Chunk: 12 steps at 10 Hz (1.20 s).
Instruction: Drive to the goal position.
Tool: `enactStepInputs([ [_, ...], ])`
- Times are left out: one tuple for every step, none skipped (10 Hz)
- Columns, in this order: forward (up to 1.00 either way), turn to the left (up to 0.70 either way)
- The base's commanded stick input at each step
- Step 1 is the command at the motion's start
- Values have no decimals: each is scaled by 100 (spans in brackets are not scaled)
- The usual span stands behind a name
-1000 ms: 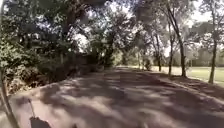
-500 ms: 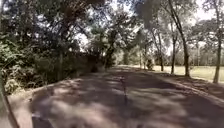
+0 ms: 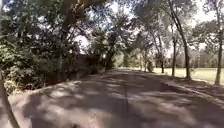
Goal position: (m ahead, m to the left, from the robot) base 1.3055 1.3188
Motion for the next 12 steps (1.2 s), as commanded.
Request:
enactStepInputs([
  [70,0],
  [70,0],
  [70,0],
  [70,0],
  [70,0],
  [70,0],
  [70,-5],
  [70,-10],
  [70,-15],
  [70,-20],
  [70,-25],
  [70,-30],
])
